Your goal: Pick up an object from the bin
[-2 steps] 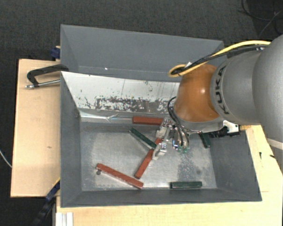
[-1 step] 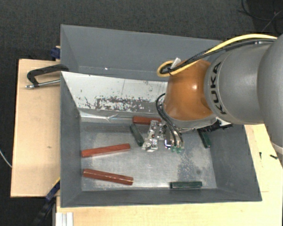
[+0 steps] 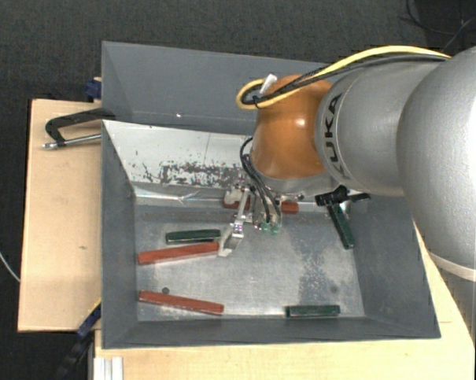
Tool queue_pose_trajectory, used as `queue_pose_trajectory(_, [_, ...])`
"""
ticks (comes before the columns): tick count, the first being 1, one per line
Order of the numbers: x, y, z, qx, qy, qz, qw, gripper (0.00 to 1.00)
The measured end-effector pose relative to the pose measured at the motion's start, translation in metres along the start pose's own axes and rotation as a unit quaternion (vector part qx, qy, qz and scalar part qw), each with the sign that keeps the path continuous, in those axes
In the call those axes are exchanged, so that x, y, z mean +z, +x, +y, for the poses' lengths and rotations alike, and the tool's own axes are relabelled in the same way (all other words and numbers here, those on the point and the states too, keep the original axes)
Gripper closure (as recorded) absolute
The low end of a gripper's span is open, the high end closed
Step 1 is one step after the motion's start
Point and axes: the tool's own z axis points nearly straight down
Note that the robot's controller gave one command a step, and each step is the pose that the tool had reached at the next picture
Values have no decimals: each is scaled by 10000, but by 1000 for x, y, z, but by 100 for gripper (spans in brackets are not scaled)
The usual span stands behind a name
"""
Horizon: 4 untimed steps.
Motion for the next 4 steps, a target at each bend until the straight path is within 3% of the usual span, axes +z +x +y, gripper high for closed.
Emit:
queue_pose_trajectory(1, [0, 0, 0, 1, 1, -2, 10000, 0])
queue_pose_trajectory(2, [53, 8, 52, -1461, 18, 18, 9893, 100])
queue_pose_trajectory(3, [53, 8, 52, -1462, 19, 17, 9892, 100])
queue_pose_trajectory(4, [-84, 7, 23, -1727, -1, -18, 9850, 100])
